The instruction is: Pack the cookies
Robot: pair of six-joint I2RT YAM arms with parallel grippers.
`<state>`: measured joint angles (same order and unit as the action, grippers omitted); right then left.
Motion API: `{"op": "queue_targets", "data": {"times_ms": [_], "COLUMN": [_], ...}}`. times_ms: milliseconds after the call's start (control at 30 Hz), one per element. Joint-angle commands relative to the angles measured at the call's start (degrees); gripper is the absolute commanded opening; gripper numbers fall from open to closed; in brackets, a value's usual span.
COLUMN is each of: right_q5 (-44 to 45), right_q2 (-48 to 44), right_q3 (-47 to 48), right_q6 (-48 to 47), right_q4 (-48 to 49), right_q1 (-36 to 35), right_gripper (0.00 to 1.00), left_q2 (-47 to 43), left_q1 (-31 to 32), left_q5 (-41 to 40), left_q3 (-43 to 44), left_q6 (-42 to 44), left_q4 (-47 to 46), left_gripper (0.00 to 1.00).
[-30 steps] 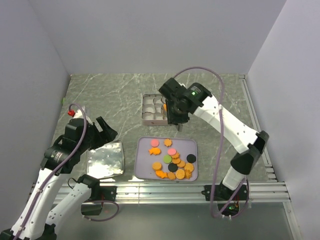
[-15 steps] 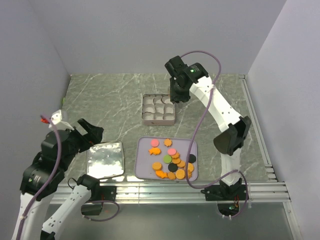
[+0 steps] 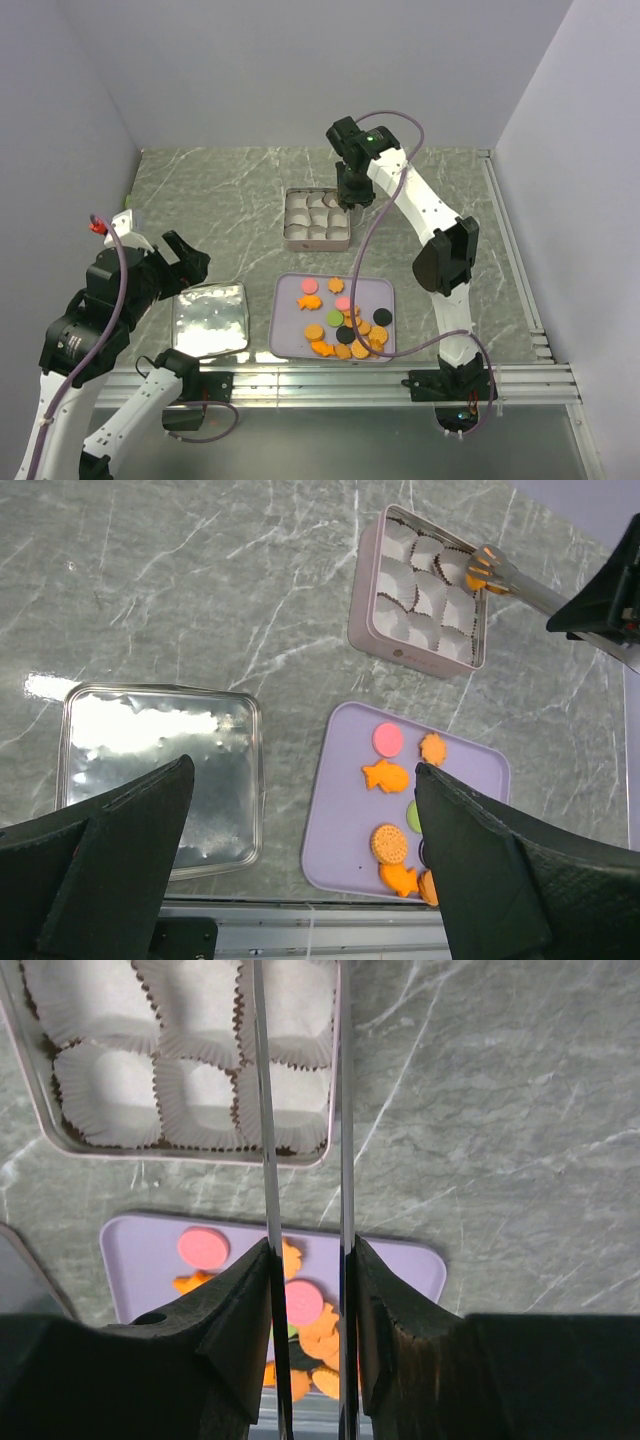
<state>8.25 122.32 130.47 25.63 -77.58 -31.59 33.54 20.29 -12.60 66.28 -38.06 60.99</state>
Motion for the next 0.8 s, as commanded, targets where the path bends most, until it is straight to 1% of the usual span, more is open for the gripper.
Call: {"op": "queue_targets", "data": {"times_ms": [0, 233, 400, 767], "right_q5": [0.2, 0.1, -0.6, -0.4], "right_q2": [0.5, 2.7, 2.9, 2.1], "right_q3": [3.2, 4.8, 5.0, 6.6], "right_q6": [-1.2, -1.9, -1.4, -0.7], "right_q4": [-0.4, -0.1, 0.0, -1.3], "right_q1": [0.9, 1.4, 1.7, 1.8], "right_gripper": [0.31, 0.35, 0.43, 0.47], "left_q2": [-0.8, 0.3, 0.8, 0.0], "left_q1": [0.2, 0.2, 0.2, 0.1], "left_q5": [1.3, 2.7, 3.2, 3.9], "left_q3": [1.6, 1.7, 1.7, 0.5], "left_q6": [1.9, 2.4, 2.3, 1.2], "left_q4": [-0.3, -0.9, -1.4, -1.6], "left_gripper": [0.99, 0.98, 0.98, 0.97]}}
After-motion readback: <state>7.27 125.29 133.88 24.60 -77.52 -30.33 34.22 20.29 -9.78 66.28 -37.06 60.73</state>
